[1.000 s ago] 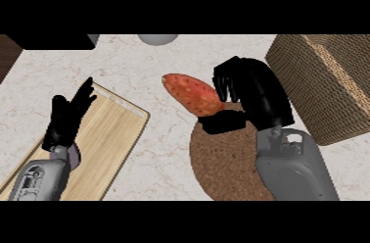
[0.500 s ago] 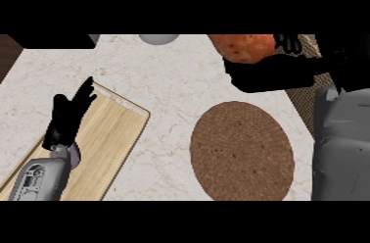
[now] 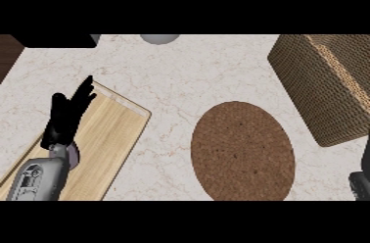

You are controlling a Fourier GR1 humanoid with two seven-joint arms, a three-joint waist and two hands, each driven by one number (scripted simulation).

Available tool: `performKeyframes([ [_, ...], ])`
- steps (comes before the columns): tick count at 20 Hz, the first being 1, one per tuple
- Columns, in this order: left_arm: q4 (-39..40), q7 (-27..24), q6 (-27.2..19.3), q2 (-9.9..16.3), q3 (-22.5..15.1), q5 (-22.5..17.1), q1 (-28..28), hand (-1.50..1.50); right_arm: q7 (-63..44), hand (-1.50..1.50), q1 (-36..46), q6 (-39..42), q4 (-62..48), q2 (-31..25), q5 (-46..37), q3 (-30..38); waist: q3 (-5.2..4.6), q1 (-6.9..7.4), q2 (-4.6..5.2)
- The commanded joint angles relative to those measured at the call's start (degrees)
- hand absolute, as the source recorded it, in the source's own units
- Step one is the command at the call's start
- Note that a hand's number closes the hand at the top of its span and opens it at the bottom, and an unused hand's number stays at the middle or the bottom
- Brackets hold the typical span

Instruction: Pick the sweet potato from the placemat and place it in the basket

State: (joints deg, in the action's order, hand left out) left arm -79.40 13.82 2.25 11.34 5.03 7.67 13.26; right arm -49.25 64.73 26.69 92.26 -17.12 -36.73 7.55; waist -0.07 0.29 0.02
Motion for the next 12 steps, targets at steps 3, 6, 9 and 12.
performKeyframes([
  [3, 1.2, -1.2, -1.7, -0.9, -0.4, 1.5, 0.9, 0.0, 3.6, 1.5, 1.8, 6.0, -9.7, -10.9, -5.9, -2.7, 0.0, 0.0, 0.28],
  [6, 0.0, -0.1, 0.9, 1.6, 1.6, -0.7, 0.6, 0.0, 7.7, 1.5, -2.1, 6.4, -12.1, -13.6, -5.4, -1.5, 0.06, 0.09, 0.07],
  [9, 1.8, -2.4, -0.8, -0.8, 0.1, 0.7, -0.4, 0.0, 14.4, 1.5, -3.9, 2.9, -18.4, -18.2, -8.4, -0.8, 0.07, 0.26, 0.25],
  [12, 0.3, -1.3, -0.1, -0.4, 0.2, 0.2, -0.3, 0.0, 22.8, 1.5, -3.5, 0.8, -26.3, -24.3, -8.9, 1.9, 0.08, 0.76, 0.39],
])
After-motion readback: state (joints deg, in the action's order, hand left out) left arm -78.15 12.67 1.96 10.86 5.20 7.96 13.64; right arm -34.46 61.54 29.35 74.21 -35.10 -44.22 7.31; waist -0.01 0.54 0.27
